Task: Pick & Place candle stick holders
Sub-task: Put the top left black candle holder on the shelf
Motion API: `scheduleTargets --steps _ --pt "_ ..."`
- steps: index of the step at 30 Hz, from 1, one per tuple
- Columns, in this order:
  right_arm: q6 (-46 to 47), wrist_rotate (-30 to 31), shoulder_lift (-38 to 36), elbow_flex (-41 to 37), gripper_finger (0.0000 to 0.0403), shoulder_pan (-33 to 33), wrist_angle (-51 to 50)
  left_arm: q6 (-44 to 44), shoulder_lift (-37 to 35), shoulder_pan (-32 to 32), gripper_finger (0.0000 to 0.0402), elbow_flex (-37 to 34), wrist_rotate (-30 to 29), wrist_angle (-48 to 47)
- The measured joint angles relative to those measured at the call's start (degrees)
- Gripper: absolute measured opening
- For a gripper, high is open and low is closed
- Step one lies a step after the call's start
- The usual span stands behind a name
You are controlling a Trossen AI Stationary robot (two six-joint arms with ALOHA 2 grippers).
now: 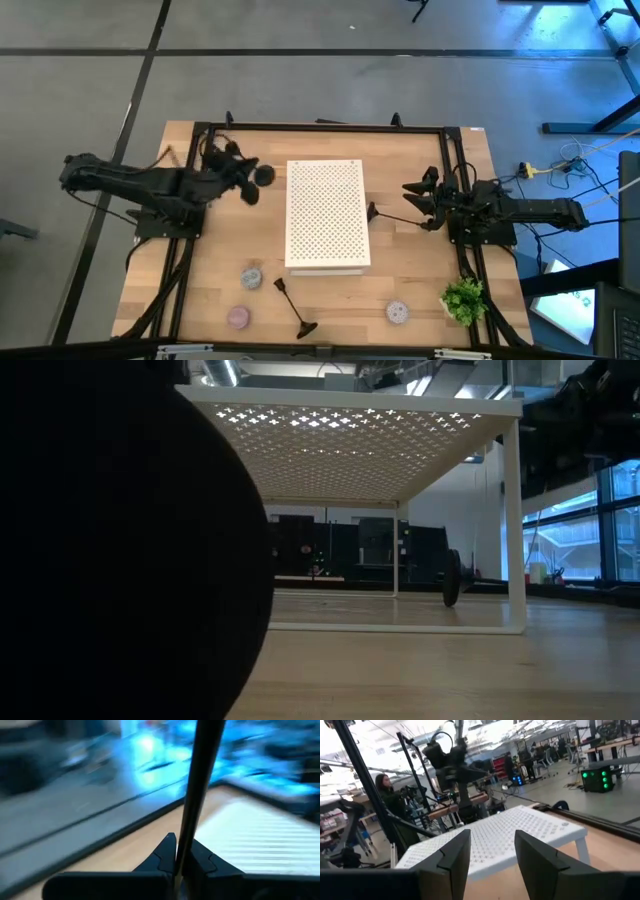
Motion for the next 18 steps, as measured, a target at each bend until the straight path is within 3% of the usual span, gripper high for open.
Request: scheduleTargets --steps 5,8,14,18 --pt "0.9 -4.88 3.69 6.9 0.0168 -0.01 -2.09 16.97 -0.04 -2.17 0.0007 0.05 13.84 17.81" --pt "0.4 -7.48 9.7 14.6 0.0185 -0.01 -7.35 19.28 2.34 -0.53 0.0007 1.46 20.57 19.48" --pt "-8.32 -7.5 30.31 30.11 0.0224 0.99 -10.44 18.56 11.51 2.91 0.0007 4.64 25.67 21.16" --pt "-14.27 -7.51 47.6 39.02 0.0228 3.03 -10.08 18.42 18.58 3.37 0.0007 8.21 30.86 22.02"
